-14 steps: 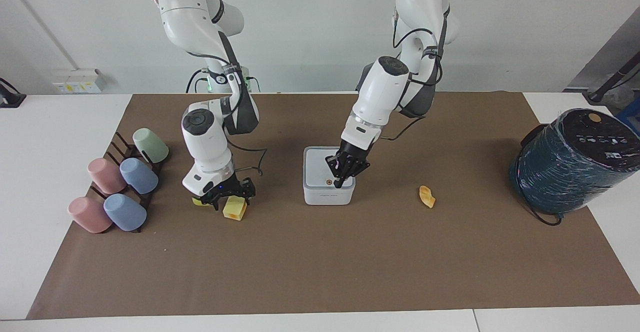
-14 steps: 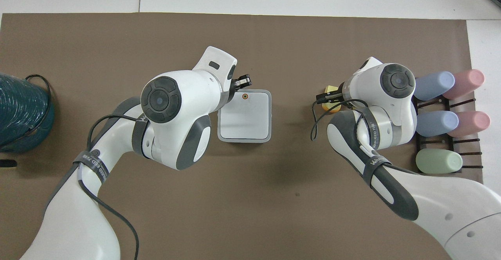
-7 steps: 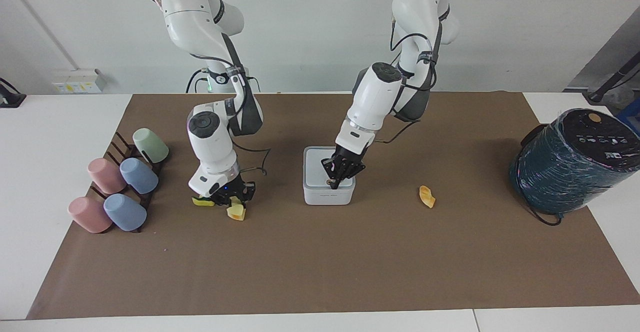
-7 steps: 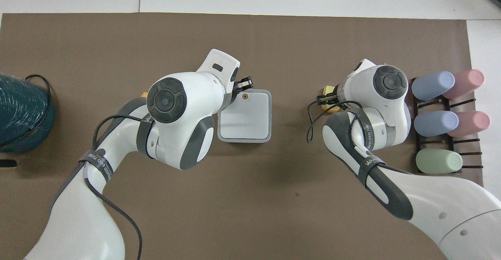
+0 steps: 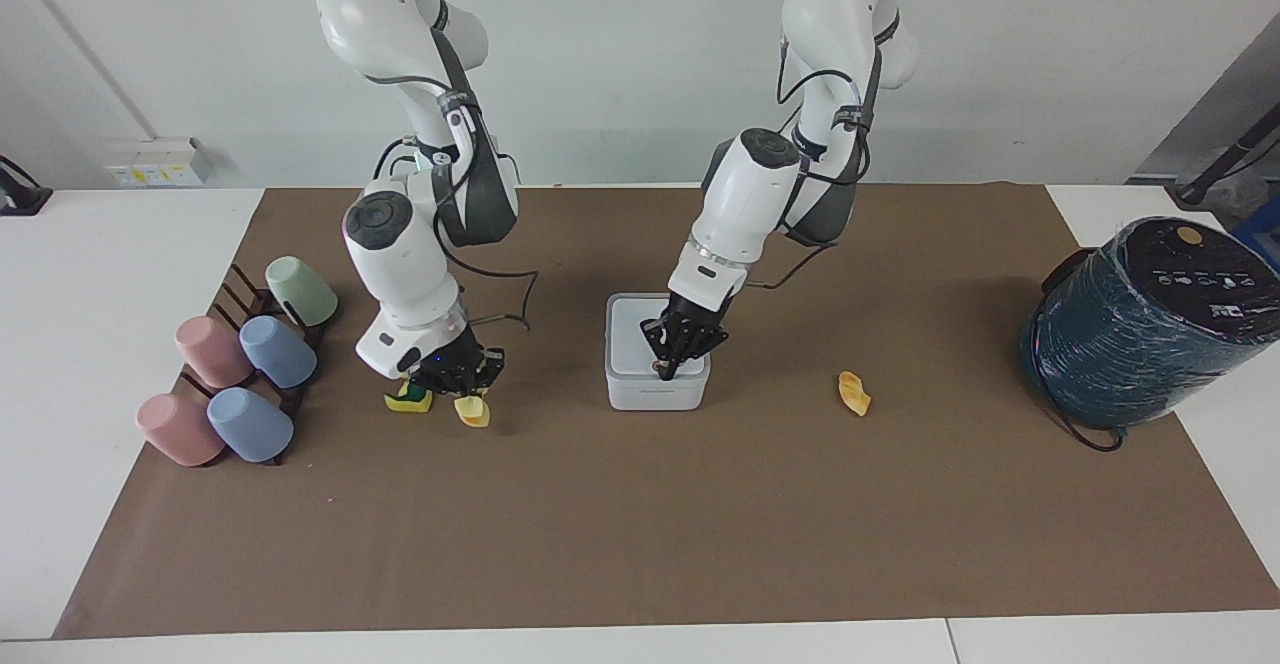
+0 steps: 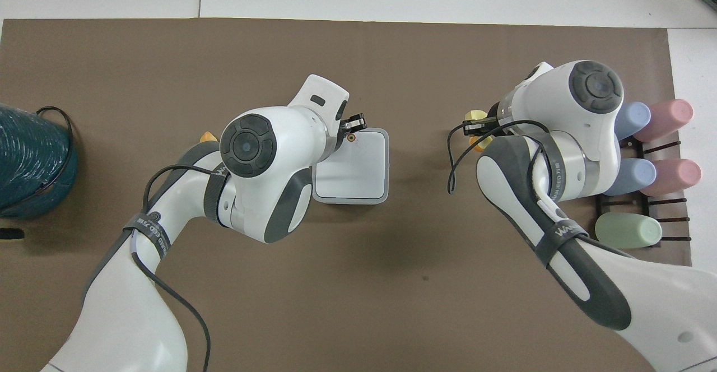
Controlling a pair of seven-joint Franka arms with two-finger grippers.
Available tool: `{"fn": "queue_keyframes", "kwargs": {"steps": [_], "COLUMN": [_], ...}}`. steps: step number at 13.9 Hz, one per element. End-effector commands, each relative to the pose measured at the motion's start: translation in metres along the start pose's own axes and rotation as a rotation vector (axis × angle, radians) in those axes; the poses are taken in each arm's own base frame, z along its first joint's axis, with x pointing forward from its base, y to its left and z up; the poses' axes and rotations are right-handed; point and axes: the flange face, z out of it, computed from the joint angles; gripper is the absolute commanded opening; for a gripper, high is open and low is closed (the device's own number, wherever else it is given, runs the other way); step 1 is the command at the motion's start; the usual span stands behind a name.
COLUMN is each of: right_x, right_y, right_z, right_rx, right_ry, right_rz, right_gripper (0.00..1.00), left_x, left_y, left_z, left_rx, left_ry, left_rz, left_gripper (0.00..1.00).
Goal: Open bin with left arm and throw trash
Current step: 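Lift the bin lid with the left gripper while the right gripper grasps the block, then drop the block in the bin while the left gripper reaches the chip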
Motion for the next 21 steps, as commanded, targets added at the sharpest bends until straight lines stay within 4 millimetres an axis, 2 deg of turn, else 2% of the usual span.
{"fn": "queue_keyframes", "kwargs": {"steps": [1,4,6,8,10,11,12,13,15,16,18,19,21], "right_x": [-0.006,-0.008,-0.011,-0.011,-0.01,-0.01,-0.011,-0.012,-0.015,-0.017,-0.02,-0.024,-0.028], "right_y": [0.0,-0.013,-0.018,-0.033,-0.067,-0.084,-0.108,-0.124,-0.152,-0.163,-0.179,-0.188,-0.192], "right_z": [-0.047,-0.087,-0.107,-0.109,-0.109,-0.105,-0.096,-0.089,-0.075,-0.067,-0.051,-0.046,-0.035], "right_rx": [0.059,0.1,0.113,0.21,0.277,0.287,0.295,0.301,0.31,0.313,0.312,0.312,0.311], "right_ry": [0.005,0.018,0.006,-0.008,0.007,0.017,0.02,0.027,0.031,0.033,0.025,0.02,-0.004], "right_rz": [0.063,0.143,0.172,0.294,0.399,0.427,0.443,0.464,0.473,0.476,0.482,0.48,0.487], "right_gripper": [0.0,0.0,0.0,0.0,0.0,0.0,0.0,0.0,0.0,0.0,0.0,0.0,0.0], "left_x": [0.001,0.032,0.055,0.074,0.083,0.087,0.096,0.098,0.106,0.109,0.117,0.121,0.126], "left_y": [0.001,-0.005,-0.018,-0.04,-0.053,-0.062,-0.076,-0.085,-0.12,-0.139,-0.176,-0.187,-0.208], "left_z": [-0.005,-0.044,-0.066,-0.085,-0.09,-0.09,-0.093,-0.093,-0.093,-0.092,-0.088,-0.084,-0.073], "left_rx": [0.004,0.028,0.048,0.072,0.083,0.091,0.1,0.107,0.129,0.14,0.17,0.177,0.197], "left_ry": [-0.014,-0.042,-0.053,-0.058,-0.057,-0.057,-0.054,-0.06,-0.066,-0.067,-0.062,-0.045,-0.022], "left_rz": [-0.009,-0.038,-0.064,-0.087,-0.086,-0.094,-0.107,-0.101,-0.088,-0.076,-0.057,-0.054,-0.037], "left_gripper": [0.03,0.03,0.03,0.04,0.05,0.05,0.1,0.13,0.21,0.25,0.38,0.47,0.6]}}
